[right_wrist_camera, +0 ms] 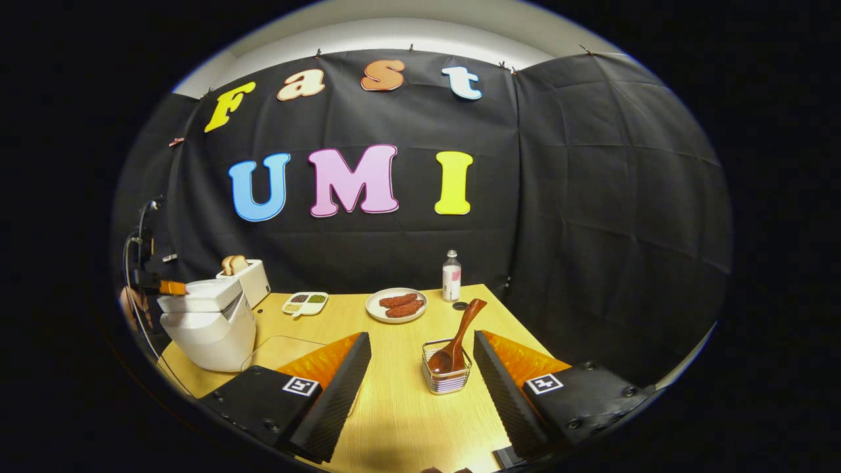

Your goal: Close the left gripper, press the button to open the rice cooker; take a wooden spoon from the chopstick holder with the right hand, scoop a spoonful of rice and pour it into the rice cooker, then put the wooden spoon back into the chopstick holder.

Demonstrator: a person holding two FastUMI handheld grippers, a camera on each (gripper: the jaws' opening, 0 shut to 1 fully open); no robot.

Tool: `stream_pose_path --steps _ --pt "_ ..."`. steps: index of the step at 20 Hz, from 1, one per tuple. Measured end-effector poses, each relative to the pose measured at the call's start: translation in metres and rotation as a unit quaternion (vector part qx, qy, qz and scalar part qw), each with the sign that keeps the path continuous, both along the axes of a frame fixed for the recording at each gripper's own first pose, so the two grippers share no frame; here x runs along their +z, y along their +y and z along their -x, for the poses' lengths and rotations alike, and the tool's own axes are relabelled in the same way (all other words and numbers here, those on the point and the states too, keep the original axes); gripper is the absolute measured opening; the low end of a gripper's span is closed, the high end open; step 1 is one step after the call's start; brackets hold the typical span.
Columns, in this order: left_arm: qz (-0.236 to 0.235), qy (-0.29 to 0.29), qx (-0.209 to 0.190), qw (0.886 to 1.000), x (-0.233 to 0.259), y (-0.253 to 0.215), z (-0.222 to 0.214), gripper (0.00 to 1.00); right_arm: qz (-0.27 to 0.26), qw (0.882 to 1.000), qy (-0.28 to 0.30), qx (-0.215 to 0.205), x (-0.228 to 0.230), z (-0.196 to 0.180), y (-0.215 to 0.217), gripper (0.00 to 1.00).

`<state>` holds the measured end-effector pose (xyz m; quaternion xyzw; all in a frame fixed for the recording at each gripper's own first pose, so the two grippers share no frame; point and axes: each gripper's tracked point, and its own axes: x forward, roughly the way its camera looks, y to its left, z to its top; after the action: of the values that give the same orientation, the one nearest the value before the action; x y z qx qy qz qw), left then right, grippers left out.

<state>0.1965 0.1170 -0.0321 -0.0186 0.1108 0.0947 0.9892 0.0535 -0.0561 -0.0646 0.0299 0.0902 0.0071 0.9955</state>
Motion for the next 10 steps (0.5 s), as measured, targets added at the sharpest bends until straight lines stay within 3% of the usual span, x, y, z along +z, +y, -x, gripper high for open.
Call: stream_pose_path --steps 2,4,8,10 --pt "-0.019 -0.060 0.012 0.998 0.047 0.000 0.012 0.08 -0.003 1.000 0.003 0.002 -0.002 -0.004 -0.002 0.98" --pt "-0.009 -0.100 0.016 0.995 0.077 -0.008 0.037 0.08 -0.004 1.000 0.002 0.004 -0.001 -0.009 -0.002 0.98" --pt "0.021 -0.125 0.005 0.992 0.086 -0.036 0.070 0.09 -0.004 1.000 -0.008 0.006 0.008 -0.029 -0.011 0.98" --pt "0.011 -0.119 0.005 0.993 0.080 -0.045 0.089 0.09 -0.007 1.000 -0.012 0.004 0.014 -0.043 -0.016 0.98"
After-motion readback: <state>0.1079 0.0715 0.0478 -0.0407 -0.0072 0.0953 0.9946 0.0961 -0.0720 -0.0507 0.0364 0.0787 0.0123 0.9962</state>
